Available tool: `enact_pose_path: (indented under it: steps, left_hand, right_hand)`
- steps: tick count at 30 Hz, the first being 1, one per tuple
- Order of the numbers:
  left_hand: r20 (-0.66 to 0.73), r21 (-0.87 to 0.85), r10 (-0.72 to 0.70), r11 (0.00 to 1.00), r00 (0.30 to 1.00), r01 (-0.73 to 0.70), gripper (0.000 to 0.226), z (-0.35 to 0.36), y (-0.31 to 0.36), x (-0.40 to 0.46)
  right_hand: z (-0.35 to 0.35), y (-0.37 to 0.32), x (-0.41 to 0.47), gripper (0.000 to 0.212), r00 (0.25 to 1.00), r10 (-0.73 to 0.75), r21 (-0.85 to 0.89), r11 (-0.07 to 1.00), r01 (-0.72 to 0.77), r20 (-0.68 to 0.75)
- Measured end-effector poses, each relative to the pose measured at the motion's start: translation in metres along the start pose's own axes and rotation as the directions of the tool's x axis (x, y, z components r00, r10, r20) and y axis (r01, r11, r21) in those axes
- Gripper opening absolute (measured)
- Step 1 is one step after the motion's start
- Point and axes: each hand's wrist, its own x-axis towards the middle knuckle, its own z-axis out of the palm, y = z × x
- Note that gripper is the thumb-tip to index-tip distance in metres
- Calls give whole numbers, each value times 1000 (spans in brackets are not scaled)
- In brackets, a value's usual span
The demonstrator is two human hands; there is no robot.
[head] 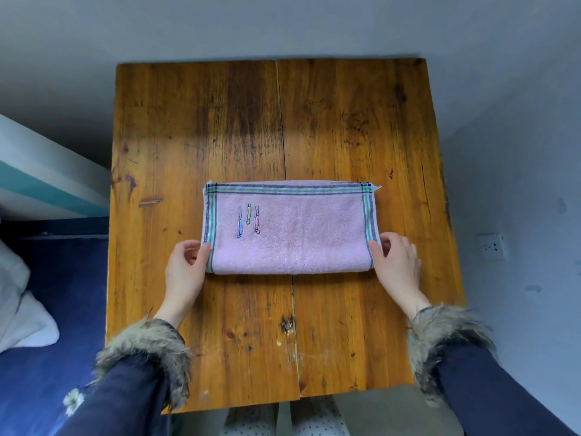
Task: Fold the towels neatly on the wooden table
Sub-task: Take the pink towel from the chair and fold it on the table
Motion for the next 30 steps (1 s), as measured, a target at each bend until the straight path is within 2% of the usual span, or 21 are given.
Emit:
enact_pose_path:
  steps: [2, 3, 6, 10, 15, 18, 20, 25, 30]
  left_hand:
    - [-41, 5, -14, 1000, 999, 14, 33, 3, 1, 1]
    - [-53, 15, -22, 1000, 998, 23, 34, 4, 1, 4]
    - [-73, 69, -31, 997, 997, 36, 35, 8, 5, 20]
    - [-130, 107, 25, 994, 991, -11, 35, 13, 12, 41]
    - [-170, 299, 210, 942, 963, -153, 40, 28, 13, 53]
    - [-196, 468, 332, 858, 923, -209, 41, 37, 5, 50]
    - [-214, 515, 380, 827, 900, -226, 40, 40, 1, 51]
    - [-208, 508, 369, 832, 906, -222, 40, 40, 0, 57]
    - [-207, 315, 220, 937, 953, -148, 41, 35, 21, 75]
  right_hand:
    - [7, -14, -16, 37, 974, -174, -59, 984, 167, -148]
    - [13, -21, -22, 42, 951, -264, -86, 964, 253, -163]
    - [39, -46, -28, 52, 889, -446, -173, 888, 425, -101]
    - [65, -83, -14, 55, 813, -581, -244, 796, 554, -50]
    - [93, -100, 8, 64, 820, -571, -312, 774, 550, 28]
    - [102, -92, 11, 63, 824, -567, -355, 770, 531, 1]
    - [106, -91, 12, 63, 822, -569, -364, 770, 523, -23]
    - [106, -93, 12, 63, 815, -578, -370, 766, 526, -37]
    - [105, -93, 11, 62, 819, -572, -369, 768, 523, -31]
